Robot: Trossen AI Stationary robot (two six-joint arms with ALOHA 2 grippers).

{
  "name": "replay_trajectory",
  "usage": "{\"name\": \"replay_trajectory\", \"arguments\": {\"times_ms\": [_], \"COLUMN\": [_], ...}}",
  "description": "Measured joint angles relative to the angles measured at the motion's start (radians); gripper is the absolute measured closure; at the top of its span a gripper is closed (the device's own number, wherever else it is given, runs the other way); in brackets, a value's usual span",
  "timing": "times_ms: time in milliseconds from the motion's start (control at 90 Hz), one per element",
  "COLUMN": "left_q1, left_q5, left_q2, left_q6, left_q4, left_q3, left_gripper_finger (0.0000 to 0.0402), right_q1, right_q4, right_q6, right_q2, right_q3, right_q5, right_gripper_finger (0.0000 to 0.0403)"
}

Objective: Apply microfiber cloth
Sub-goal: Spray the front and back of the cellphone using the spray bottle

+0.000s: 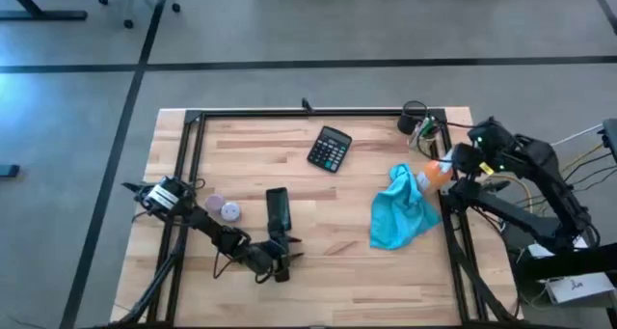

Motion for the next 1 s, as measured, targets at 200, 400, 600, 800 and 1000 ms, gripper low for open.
{"name": "replay_trajectory", "arguments": {"times_ms": [200,400,600,800,1000], "left_q1": [0.0,0.0,0.0,0.0,0.0], "left_q5": [0.0,0.002,0.004,0.004,0.003], "left_q2": [0.0,0.0,0.0,0.0,0.0], "left_q6": [0.0,0.0,0.0,0.0,0.0], "left_q4": [0.0,-0.001,0.0,0.0,-0.001], "left_q3": [0.0,0.0,0.0,0.0,0.0], "left_gripper_finger": [0.0226,0.0234,0.024,0.024,0.0229], "right_q1": [0.0,0.0,0.0,0.0,0.0], "right_q4": [0.009,0.011,0.013,0.054,0.05], "right_q6": [-0.008,-0.011,-0.016,0.054,0.142], "right_q2": [-0.001,-0.001,-0.001,-0.001,0.015], "right_q3": [-0.029,-0.029,-0.03,-0.03,-0.025], "right_q5": [-0.056,-0.132,-0.229,-0.293,-0.335], "right_gripper_finger": [0.0403,0.0403,0.0403,0.0403,0.0403]}}
